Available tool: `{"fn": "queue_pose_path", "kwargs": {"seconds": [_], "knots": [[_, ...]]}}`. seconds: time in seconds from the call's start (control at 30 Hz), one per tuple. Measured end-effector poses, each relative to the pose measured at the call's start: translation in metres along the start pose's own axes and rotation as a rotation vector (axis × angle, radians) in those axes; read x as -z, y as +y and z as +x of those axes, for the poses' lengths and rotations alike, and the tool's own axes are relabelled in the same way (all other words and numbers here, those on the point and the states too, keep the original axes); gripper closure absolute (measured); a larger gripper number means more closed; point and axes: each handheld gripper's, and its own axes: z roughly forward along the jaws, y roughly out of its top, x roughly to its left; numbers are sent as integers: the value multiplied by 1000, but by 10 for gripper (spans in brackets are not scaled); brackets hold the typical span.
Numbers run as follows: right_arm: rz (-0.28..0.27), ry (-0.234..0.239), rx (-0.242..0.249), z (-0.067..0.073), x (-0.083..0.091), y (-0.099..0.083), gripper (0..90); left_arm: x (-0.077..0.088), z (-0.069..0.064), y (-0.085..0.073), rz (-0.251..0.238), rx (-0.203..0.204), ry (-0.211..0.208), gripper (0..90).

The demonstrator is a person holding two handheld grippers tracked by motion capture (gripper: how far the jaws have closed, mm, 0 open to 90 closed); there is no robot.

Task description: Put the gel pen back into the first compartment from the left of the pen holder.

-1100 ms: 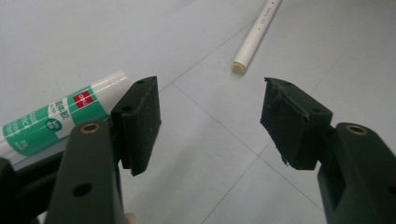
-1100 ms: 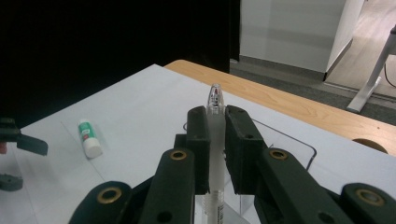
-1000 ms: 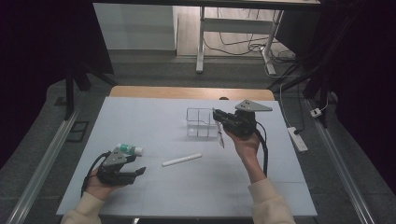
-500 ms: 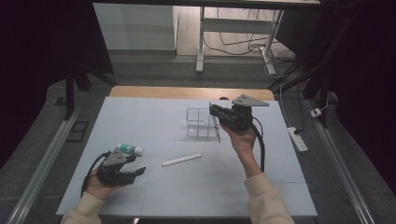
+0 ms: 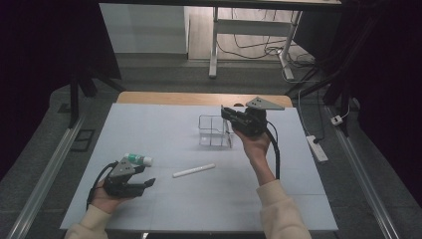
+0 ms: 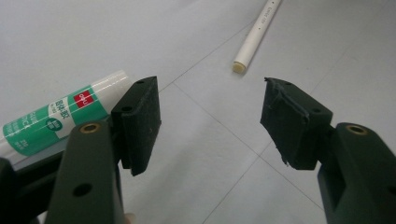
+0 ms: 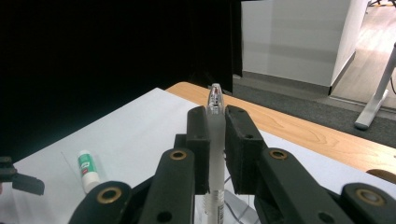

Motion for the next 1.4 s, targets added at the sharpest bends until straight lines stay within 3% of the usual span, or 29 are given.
{"fn": "queue_pose_path", "kwargs": {"seconds": [0.33,0.7,1.4], "knots": [[-16,0,-29,-2,-11,3,793,0,0,0,-2,0,-1,374],[-45,9,-27,1,-27,10,793,0,1,0,-3,-1,-3,375],[-96,-30,-56,-5,-51,23,792,-1,1,0,-3,0,-9,374]]}}
